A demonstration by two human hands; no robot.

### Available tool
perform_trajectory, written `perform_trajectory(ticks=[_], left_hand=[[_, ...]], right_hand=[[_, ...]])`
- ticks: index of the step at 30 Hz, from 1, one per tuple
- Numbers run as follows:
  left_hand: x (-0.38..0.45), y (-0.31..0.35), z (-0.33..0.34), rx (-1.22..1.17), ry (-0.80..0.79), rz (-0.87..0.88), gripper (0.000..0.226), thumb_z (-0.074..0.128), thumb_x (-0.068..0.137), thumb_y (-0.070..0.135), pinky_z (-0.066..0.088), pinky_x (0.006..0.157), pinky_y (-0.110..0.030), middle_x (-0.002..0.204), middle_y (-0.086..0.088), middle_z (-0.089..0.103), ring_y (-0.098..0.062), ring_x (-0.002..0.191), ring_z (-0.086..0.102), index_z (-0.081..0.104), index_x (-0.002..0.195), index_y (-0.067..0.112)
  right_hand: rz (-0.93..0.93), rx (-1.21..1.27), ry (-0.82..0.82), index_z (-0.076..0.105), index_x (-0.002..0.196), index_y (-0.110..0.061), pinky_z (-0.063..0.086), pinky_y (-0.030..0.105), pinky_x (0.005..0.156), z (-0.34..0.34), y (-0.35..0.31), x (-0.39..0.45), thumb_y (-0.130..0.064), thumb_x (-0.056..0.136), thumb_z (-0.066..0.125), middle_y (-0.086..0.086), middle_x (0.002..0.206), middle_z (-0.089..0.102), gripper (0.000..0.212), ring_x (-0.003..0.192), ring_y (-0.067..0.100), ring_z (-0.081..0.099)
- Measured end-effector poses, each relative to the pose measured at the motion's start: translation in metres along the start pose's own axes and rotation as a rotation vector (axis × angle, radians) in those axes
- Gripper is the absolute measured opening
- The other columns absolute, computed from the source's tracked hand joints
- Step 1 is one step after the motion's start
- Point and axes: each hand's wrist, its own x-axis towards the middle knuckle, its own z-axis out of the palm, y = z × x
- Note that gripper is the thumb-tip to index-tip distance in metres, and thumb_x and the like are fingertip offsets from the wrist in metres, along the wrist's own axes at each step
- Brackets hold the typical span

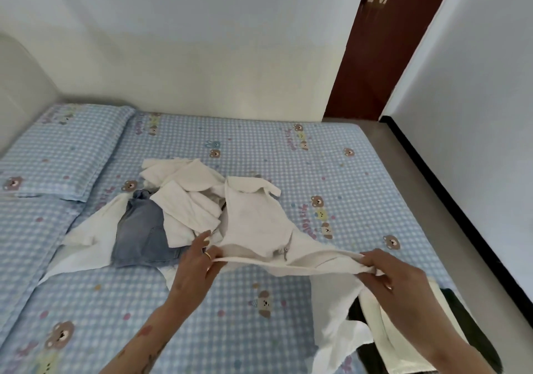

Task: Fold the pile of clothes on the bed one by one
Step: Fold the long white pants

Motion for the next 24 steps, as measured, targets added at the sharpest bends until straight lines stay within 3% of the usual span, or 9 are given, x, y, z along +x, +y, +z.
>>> perform_trajectory(ticks=[3,5,10,15,18,21,24], left_hand=[[0.003,0.013,-0.013,-0.133,-0.046,-0.070,0.012,0.065,0.088,0.021,0.046,0.062,-0.027,0.077,0.007,0.062,-0.003,0.068,0.056,0.056,0.081,0.027],[0.006,0.022,-0.026,-0.202,-0.018,-0.122,0.019,0.066,0.087,0.017,0.042,0.060,-0.016,0.069,0.009,0.061,0.000,0.069,0.057,0.056,0.079,0.031],[0.010,0.049,-0.081,-0.253,0.006,-0.078,0.021,0.067,0.084,0.003,0.041,0.055,-0.008,0.071,0.003,0.063,-0.007,0.070,0.060,0.061,0.081,0.023],[-0.010,0.082,-0.118,-0.242,0.002,0.006,0.024,0.065,0.080,-0.012,0.041,0.062,-0.001,0.079,0.003,0.065,0.008,0.079,0.060,0.067,0.086,0.012],[-0.026,0.098,-0.140,-0.191,0.082,0.102,0.029,0.069,0.078,-0.003,0.040,0.065,-0.001,0.081,0.010,0.066,0.010,0.083,0.057,0.069,0.085,0.024],[-0.042,0.108,-0.164,-0.210,0.173,0.149,0.026,0.065,0.078,0.017,0.041,0.069,-0.003,0.098,0.021,0.063,0.008,0.086,0.058,0.062,0.095,0.037],[-0.048,0.111,-0.178,-0.325,0.317,0.099,0.033,0.070,0.082,0.009,0.043,0.065,-0.003,0.094,0.020,0.068,0.004,0.081,0.063,0.064,0.096,0.039]], right_hand=[[0.000,0.004,0.037,0.065,0.079,-0.023,0.049,0.010,0.068,-0.015,0.004,0.001,-0.005,0.082,0.069,-0.021,0.087,0.068,0.019,0.077,0.001,0.065],[0.010,0.017,0.080,0.063,0.075,-0.026,0.049,0.010,0.066,-0.023,0.010,0.002,-0.003,0.081,0.070,-0.019,0.084,0.068,0.025,0.075,0.002,0.065],[0.033,0.056,0.134,0.058,0.077,-0.035,0.052,0.016,0.071,-0.044,0.021,0.003,0.004,0.081,0.067,-0.007,0.090,0.069,0.040,0.081,0.000,0.066],[0.009,0.056,0.149,0.059,0.075,-0.031,0.049,0.010,0.068,-0.055,0.023,0.000,0.006,0.082,0.065,-0.017,0.090,0.070,0.038,0.079,-0.002,0.066],[-0.027,0.079,0.196,0.060,0.078,-0.031,0.048,0.008,0.068,-0.064,0.022,-0.005,0.007,0.080,0.066,-0.024,0.090,0.069,0.039,0.078,-0.004,0.066],[-0.108,0.087,0.264,0.062,0.089,-0.027,0.052,0.019,0.073,-0.078,0.025,-0.006,0.001,0.079,0.068,-0.018,0.093,0.070,0.031,0.082,-0.001,0.068],[-0.128,0.284,0.259,0.063,0.098,-0.029,0.056,0.024,0.076,-0.091,0.014,-0.003,-0.013,0.072,0.070,-0.008,0.092,0.071,0.031,0.083,0.009,0.069]])
